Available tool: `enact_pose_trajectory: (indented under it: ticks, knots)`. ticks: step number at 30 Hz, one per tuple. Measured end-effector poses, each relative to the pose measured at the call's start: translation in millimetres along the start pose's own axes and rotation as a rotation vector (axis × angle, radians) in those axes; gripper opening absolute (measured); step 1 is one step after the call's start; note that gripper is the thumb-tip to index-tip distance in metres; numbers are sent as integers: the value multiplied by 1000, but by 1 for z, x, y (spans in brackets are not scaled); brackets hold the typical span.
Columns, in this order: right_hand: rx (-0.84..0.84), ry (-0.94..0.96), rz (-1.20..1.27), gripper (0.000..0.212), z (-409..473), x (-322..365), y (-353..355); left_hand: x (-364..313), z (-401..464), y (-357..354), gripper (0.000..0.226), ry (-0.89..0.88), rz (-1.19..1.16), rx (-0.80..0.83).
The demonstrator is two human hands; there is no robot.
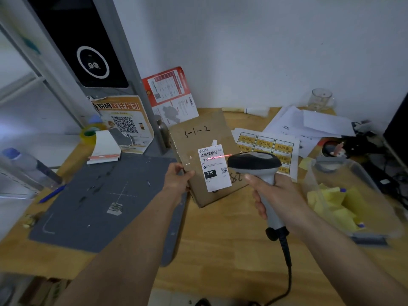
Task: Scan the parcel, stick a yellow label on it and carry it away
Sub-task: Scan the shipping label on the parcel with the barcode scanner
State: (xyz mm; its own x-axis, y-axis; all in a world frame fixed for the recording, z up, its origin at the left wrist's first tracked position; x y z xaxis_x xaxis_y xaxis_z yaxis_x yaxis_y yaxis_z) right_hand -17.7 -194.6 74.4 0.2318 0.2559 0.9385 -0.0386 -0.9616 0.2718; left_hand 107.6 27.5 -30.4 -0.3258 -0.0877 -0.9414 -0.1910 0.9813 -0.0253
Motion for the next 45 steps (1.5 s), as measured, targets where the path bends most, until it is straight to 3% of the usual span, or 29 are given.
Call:
enact_pose_trajectory:
  ticks: [23, 27, 33, 36, 38, 43, 45]
  knots:
    - [4, 13, 58, 40, 0, -5, 7, -1, -9, 4, 25, 60, -35, 0]
    - [-67, -16, 43, 35, 3, -9, 14, -4, -15, 3, 22, 71, 5, 42]
    - [-175, -136, 13, 25, 31, -40, 35, -8, -24, 10, 15, 320, 175, 223]
    - [-154, -245, -33, 6, 45, -65, 38, 0, -36, 3, 15, 433, 183, 282]
    - [-110, -301, -86, 6, 52, -79, 37, 8, -44, -5, 16, 464, 181, 290]
    - [-46, -345, -131, 4, 66, -109, 41, 28, -41, -8, 29, 411, 293, 126]
    - [-67, -368, -92, 20, 72, -120, 46, 26, -33, -3, 31, 276, 356, -34]
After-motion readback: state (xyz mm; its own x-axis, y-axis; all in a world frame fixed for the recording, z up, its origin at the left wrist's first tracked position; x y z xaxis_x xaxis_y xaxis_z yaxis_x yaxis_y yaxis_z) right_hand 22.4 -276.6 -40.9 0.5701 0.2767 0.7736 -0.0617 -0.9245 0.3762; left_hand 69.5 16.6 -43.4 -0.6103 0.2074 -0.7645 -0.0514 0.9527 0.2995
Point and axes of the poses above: each hand's wrist, its own z-axis towards the middle knuckle, its own y-axis out of the back of the hand, x = y × z, the point moved 4 cm from there along z, towards the middle knuckle, and after that the axes turned 8 degrees about -z, right-handed, at the moved point
